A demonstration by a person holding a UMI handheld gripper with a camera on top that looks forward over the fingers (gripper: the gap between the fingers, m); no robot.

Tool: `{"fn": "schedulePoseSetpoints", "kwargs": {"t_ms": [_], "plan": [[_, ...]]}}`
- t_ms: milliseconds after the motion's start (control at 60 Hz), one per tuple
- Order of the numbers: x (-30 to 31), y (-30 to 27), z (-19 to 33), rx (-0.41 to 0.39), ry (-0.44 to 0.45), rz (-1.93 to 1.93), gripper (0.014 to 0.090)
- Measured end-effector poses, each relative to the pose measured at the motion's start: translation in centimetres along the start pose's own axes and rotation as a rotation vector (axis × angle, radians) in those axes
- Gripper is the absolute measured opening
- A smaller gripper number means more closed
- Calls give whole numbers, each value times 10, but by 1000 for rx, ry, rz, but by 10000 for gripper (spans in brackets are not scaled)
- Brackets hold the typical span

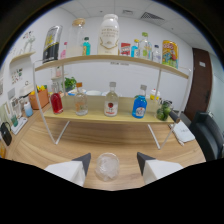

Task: Make me a cup of Mount Fuji.

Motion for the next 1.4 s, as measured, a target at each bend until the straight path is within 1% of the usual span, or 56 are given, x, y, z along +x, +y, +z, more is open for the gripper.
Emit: {"fn": "schedulePoseSetpoints", "kwargs": {"t_ms": [117,333,467,533,633,817,933,1067,1267,1350,1400], "plan": [[2,-1,-4,-9,8,17,869],[7,1,-19,-26,52,10,868],[1,1,-34,-30,58,5,864],[-12,-1,-43,-30,54,4,865],[-37,-6,-54,-2,39,-11,866],[-88,-40,-57,114,2,6,865],[-111,-62,-43,164,-22,41,861],[-116,-84,-12,204,-23,16,863],[-111,-112,48,227,-31,-11,859],[-106,-122,69,243,-28,-19,839],[-102,-125,83,241,-25,-13,805]]}}
